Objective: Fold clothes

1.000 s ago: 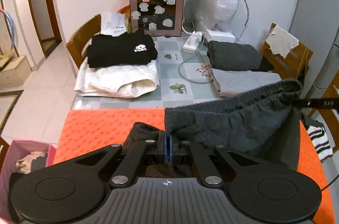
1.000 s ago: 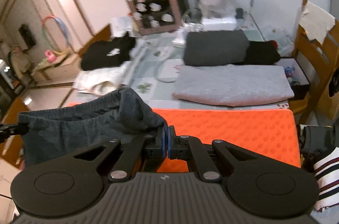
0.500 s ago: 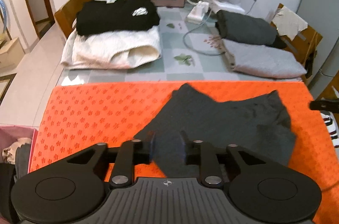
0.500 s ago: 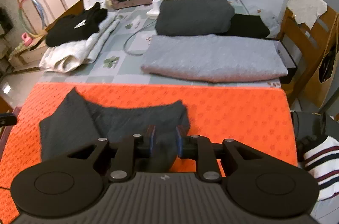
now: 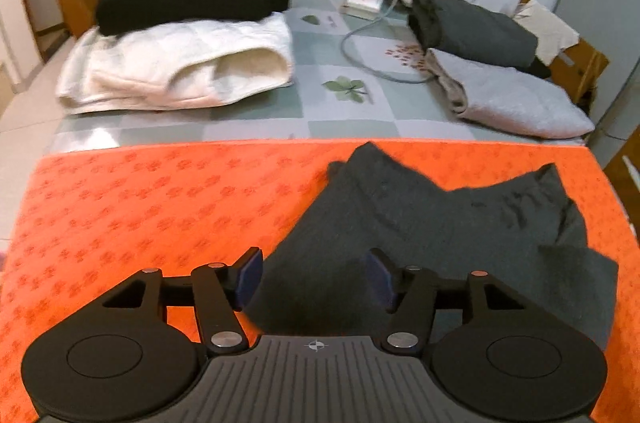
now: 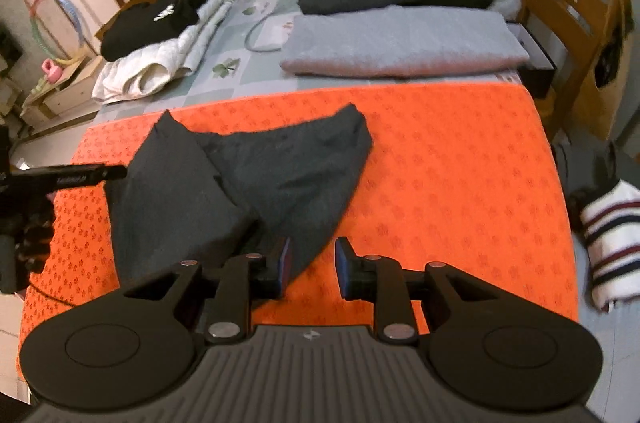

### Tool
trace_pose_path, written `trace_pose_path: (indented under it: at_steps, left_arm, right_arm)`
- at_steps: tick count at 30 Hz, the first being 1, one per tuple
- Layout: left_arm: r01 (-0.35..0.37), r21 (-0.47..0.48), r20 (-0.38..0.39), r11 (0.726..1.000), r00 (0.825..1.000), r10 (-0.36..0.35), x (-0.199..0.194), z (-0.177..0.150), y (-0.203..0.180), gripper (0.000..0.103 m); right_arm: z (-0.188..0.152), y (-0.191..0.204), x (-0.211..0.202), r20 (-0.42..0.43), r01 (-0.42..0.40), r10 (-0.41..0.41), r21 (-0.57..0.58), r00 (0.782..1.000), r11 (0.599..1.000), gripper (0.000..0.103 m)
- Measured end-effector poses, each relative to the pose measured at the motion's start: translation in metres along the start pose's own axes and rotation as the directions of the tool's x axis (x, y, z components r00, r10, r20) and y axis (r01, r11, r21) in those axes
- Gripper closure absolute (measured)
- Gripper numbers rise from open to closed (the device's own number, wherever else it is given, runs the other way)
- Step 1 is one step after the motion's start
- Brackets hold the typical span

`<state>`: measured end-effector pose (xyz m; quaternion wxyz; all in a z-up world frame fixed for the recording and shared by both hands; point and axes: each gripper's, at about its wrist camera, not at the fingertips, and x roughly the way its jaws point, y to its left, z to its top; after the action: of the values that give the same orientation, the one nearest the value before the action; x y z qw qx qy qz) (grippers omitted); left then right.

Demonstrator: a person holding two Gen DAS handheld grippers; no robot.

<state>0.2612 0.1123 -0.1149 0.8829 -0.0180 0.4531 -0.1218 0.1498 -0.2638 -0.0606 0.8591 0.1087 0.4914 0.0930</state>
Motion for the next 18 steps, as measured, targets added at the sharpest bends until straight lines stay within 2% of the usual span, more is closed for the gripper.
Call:
trace_pose_path:
  at_steps: [5, 6, 7, 9, 14, 18]
  left_arm:
    - [0.055, -0.013, -0.019, 0.998, 0.998, -0.055, 0.021, 0.004, -0.002, 0.046]
    - [0.061, -0.017, -0.028, 0.998, 0.998, -0.061, 0.024, 0.003, -0.002, 0.062]
    - [0.061, -0.015, -0.032, 0.998, 0.998, -0.061, 0.025, 0.001, -0.003, 0.084]
    - [0.049, 0.002, -0.008, 0.999, 0.999, -0.049, 0.020, -0.003, -0.006, 0.101]
    - [0.087, -0.013, 0.090, 0.996, 0.992, -0.086, -0.022, -0.011, -0.010, 0.101]
    - [0.177, 0.005, 0.164, 0.984, 0.971, -0.175, -0.073, -0.022, -0.024, 0.101]
  right_arm:
    - [-0.010, -0.005, -0.007, -0.003, 0.028, -0.028, 0.032, 1.000, 0.999, 0.075]
    - [-0.012, -0.005, -0.009, -0.001, 0.032, -0.032, 0.036, 1.000, 0.999, 0.075]
    - [-0.014, -0.006, -0.011, 0.001, 0.036, -0.036, 0.039, 0.999, 0.999, 0.075]
    - [-0.018, -0.007, -0.016, 0.007, 0.044, -0.044, 0.046, 0.999, 0.998, 0.075]
    - [-0.027, -0.006, -0.030, 0.025, 0.058, -0.060, 0.057, 0.998, 0.997, 0.075]
    - [-0.036, -0.002, -0.042, 0.042, 0.058, -0.060, 0.057, 0.997, 0.997, 0.075]
